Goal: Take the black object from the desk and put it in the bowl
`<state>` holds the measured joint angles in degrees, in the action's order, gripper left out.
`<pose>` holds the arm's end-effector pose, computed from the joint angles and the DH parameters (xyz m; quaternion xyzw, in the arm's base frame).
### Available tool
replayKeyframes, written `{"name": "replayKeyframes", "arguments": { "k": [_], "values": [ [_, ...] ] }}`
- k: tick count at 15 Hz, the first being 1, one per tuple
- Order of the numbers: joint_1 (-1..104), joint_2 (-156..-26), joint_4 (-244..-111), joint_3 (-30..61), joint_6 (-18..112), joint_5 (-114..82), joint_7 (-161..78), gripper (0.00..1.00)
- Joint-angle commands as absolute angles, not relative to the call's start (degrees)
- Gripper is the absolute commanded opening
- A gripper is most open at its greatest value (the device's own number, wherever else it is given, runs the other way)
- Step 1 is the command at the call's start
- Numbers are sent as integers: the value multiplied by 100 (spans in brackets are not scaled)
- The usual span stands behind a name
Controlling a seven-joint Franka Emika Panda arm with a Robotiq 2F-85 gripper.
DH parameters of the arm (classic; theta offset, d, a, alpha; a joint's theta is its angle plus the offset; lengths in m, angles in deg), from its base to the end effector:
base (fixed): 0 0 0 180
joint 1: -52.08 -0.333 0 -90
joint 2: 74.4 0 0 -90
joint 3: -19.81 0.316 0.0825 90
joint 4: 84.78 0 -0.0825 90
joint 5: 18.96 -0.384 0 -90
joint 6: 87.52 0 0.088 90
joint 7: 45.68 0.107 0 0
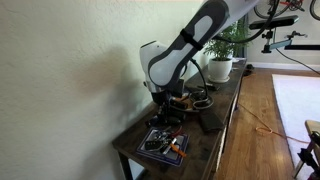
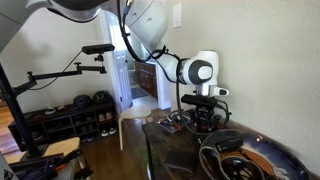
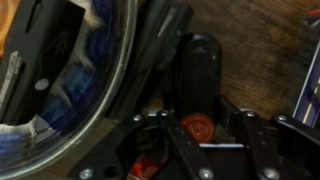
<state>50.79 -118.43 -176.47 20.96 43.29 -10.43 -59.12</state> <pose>0.6844 0.0241 0.1716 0.9806 0.1857 -0.0468 0.0428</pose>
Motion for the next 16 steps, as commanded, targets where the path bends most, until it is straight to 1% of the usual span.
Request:
{"name": "replayKeyframes", "arguments": {
  "k": [1, 7, 16],
  "values": [
    [5101, -11610, -17911, 2073, 4259, -983, -5875, 20],
    [5175, -11220, -18246, 2158, 4374, -1088, -5938, 19],
    [5239, -10511, -18710, 2043, 4404, -1061, -5811, 19]
  ]
}}
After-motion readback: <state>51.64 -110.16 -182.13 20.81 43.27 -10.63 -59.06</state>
